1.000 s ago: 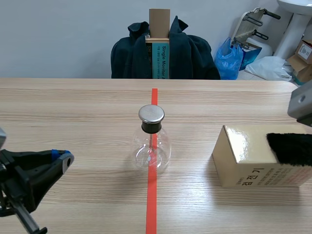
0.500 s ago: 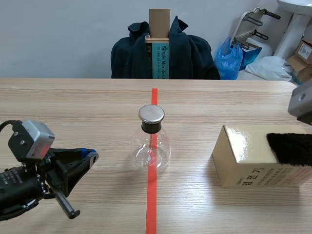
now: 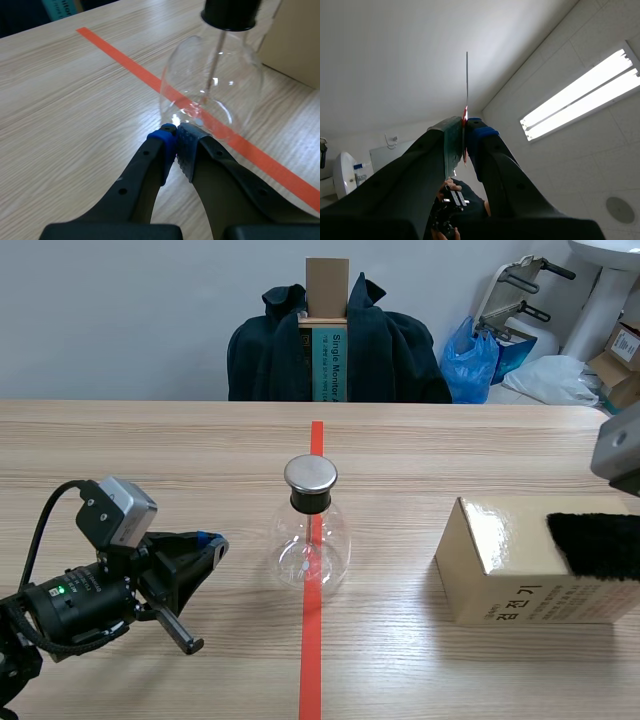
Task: Do the electroscope experiment.
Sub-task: 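Bring the plate to the electroscope and point at the metal foil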
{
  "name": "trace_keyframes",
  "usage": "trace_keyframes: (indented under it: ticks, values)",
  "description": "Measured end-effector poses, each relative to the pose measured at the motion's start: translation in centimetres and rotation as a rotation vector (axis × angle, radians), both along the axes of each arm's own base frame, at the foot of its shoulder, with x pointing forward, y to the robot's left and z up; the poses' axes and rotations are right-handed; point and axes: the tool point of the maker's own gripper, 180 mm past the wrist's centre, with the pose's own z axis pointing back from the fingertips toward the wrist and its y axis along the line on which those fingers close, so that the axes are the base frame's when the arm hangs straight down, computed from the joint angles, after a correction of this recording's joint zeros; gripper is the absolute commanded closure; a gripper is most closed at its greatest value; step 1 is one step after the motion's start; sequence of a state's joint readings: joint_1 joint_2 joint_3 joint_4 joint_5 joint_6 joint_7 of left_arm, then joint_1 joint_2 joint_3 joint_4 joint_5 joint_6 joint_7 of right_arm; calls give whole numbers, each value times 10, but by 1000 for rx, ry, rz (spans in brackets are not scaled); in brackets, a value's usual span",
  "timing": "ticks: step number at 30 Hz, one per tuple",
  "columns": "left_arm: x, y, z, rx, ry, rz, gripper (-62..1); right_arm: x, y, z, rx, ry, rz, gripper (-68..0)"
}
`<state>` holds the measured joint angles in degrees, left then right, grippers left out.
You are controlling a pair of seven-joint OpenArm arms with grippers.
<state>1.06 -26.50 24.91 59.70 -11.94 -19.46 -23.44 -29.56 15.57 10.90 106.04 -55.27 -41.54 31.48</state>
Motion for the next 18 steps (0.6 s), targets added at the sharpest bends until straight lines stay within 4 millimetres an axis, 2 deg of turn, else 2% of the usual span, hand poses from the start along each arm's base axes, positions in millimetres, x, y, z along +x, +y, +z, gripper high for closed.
trace_keyframes:
  ticks: [9,18]
  values:
    - [2,4,-18,31,29,25,-37,0,0,0,0,0,0,-8]
    - [3,5,-17,27,23,29,-41,0,-1,0,3,0,-4,-8]
